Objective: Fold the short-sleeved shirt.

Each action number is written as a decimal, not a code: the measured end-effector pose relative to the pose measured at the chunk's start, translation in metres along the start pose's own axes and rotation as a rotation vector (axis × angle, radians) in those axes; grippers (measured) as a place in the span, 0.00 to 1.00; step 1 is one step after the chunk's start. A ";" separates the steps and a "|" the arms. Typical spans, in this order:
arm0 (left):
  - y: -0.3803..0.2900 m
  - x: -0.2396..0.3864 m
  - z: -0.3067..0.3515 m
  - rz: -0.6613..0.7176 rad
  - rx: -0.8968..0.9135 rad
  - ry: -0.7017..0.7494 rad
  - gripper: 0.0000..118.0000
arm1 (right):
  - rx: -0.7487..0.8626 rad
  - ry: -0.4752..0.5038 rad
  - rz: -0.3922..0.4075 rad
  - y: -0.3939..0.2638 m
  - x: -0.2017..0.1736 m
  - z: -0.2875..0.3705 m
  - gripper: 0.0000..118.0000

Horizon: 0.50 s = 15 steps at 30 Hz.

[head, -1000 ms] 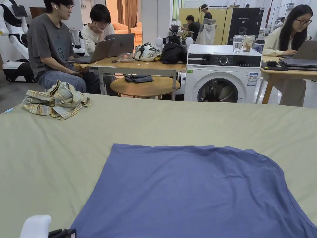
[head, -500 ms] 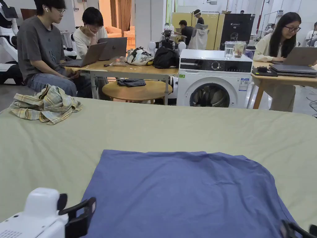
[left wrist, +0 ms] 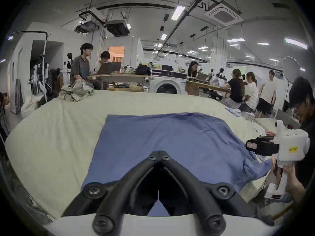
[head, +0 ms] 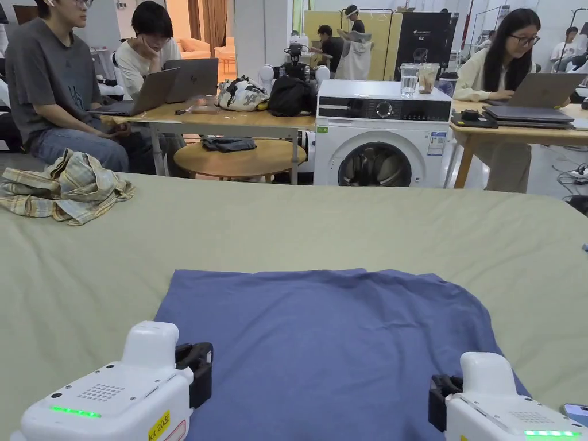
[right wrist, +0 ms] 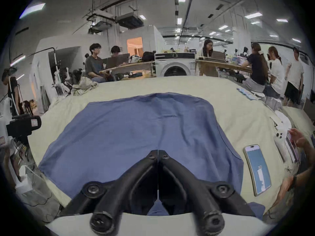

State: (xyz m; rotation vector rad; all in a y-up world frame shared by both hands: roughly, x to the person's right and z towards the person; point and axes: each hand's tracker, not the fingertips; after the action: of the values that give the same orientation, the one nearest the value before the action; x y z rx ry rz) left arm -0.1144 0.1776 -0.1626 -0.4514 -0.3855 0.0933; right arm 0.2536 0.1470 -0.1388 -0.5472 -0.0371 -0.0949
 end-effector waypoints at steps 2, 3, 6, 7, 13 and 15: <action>0.000 -0.005 0.005 0.012 0.003 0.014 0.00 | -0.002 -0.009 0.008 0.001 0.002 0.001 0.00; 0.001 -0.009 0.010 0.025 0.003 0.030 0.00 | 0.000 -0.010 0.009 0.001 0.001 0.003 0.00; -0.003 -0.031 0.032 0.071 0.013 0.056 0.05 | 0.011 -0.007 0.013 -0.002 0.004 0.010 0.00; -0.006 -0.042 0.039 0.064 -0.007 0.048 0.16 | 0.013 -0.003 0.013 -0.004 0.004 0.012 0.00; -0.045 -0.078 0.062 -0.037 -0.189 0.188 0.48 | -0.009 0.041 -0.058 -0.019 0.015 0.020 0.00; -0.063 -0.089 0.060 0.056 -0.264 0.161 0.50 | -0.016 0.039 -0.073 -0.023 0.017 0.021 0.00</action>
State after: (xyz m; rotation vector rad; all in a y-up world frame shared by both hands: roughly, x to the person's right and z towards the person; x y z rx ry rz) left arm -0.2194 0.1307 -0.1154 -0.7255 -0.2267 0.0602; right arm 0.2683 0.1374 -0.1078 -0.5594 -0.0180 -0.1771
